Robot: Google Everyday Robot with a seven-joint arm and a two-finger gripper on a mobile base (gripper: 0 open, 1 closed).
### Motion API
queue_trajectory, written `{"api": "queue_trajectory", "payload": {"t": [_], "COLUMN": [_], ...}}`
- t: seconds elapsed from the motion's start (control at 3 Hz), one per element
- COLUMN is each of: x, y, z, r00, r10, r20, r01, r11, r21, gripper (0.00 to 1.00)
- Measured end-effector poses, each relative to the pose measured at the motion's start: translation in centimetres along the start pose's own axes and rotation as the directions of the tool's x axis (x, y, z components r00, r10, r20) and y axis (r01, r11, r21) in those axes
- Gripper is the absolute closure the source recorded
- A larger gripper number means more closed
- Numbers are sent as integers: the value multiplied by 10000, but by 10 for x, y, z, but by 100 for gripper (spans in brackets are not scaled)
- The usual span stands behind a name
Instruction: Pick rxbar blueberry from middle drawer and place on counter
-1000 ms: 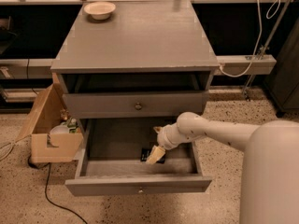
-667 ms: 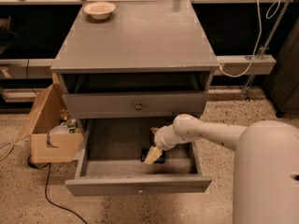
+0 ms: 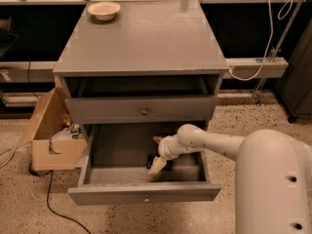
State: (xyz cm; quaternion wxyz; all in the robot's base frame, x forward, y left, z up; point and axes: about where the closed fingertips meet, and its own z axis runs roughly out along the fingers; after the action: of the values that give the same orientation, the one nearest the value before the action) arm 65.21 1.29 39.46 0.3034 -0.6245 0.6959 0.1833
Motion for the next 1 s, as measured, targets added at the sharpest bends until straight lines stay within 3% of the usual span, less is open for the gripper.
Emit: {"api": "queue_trajectory", "payload": {"t": [1.0], "x": [30], "y": [8], "z": [27], "r00": [9997], "r10": [-203], "r20": [-169], "r01": [189], "r11": [9966], "r21": [-808], "gripper": [0]}}
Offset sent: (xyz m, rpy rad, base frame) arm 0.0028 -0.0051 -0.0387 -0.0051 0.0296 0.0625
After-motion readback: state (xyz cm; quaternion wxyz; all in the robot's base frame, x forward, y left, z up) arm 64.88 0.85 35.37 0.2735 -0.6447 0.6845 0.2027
